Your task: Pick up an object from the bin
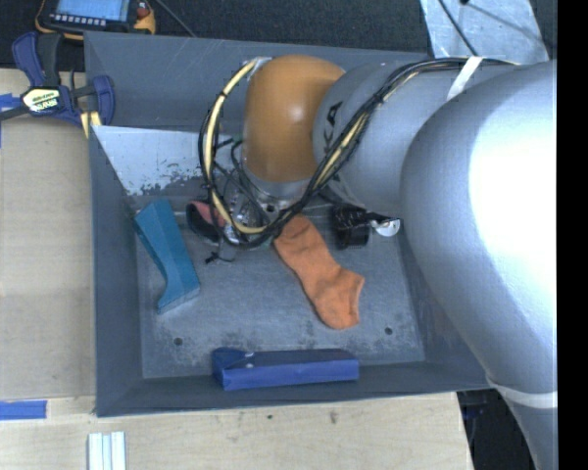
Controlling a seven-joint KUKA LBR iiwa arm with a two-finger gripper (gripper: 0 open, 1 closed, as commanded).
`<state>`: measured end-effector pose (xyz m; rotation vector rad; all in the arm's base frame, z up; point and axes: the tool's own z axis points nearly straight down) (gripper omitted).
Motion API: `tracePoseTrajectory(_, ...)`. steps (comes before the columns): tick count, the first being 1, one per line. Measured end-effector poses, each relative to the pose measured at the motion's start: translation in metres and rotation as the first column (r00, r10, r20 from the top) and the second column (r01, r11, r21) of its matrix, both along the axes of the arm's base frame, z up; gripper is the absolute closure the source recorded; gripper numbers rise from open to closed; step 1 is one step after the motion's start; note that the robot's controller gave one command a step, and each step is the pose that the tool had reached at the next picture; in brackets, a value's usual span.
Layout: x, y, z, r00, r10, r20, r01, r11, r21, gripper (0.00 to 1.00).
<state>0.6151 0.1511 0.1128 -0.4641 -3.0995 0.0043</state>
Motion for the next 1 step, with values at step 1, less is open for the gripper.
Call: tracePoseTrajectory(1,0.0010,0.0001,0.0236,1.000,0.000,0.003,0.000,1.000,0.001,1.00)
